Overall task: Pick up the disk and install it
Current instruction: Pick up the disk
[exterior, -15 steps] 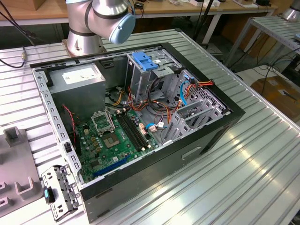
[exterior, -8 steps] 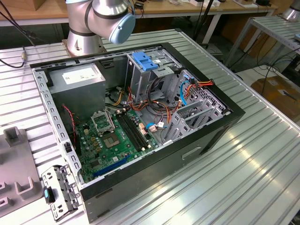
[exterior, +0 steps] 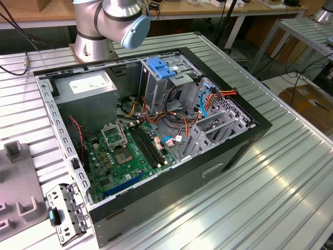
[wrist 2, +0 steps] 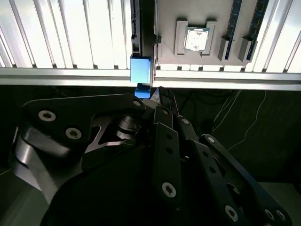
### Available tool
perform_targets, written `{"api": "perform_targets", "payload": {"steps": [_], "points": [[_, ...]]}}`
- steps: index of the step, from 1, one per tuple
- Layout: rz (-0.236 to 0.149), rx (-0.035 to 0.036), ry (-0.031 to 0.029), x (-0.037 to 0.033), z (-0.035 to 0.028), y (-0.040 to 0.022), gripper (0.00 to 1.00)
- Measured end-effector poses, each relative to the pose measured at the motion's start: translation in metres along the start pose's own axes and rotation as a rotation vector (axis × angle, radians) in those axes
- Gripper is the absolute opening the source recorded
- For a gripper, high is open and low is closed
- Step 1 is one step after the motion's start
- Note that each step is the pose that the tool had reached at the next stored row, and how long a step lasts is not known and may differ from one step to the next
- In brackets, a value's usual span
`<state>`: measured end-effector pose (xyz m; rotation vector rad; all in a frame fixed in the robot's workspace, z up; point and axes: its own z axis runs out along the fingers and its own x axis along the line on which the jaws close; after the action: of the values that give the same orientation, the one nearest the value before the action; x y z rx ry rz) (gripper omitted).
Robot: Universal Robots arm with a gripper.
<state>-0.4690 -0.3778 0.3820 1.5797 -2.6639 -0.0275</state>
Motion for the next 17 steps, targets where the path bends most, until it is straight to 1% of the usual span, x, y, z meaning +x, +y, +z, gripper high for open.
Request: {"api": "perform_targets", "payload": {"steps": [1, 2, 5, 6, 7, 8, 11, 13, 17], "points": [[-0.015, 0.0004, 0.0006, 0.0000, 0.0000, 0.0000, 0.11], [-0.047, 0.0014, 0.0017, 0.0000, 0.0000, 0.0000, 0.11], [-0.109, 0.0032, 0.0041, 0.0000, 0.0000, 0.0000, 0.11], [-0.125, 0.0036, 0.0047, 0.0000, 0.0000, 0.0000, 0.11], [-0.162, 0.0047, 0.0062, 0.0000, 0.0000, 0.0000, 0.11], [-0.190, 0.0055, 0.0072, 0.0000, 0.0000, 0.0000, 0.11], [-0.246, 0.0072, 0.0095, 0.0000, 0.0000, 0.0000, 0.11], [-0.262, 0.0084, 0.0117, -0.0002, 0.0000, 0.0001, 0.11], [-0.262, 0.0084, 0.0119, -0.0002, 0.0000, 0.0001, 0.11]]}}
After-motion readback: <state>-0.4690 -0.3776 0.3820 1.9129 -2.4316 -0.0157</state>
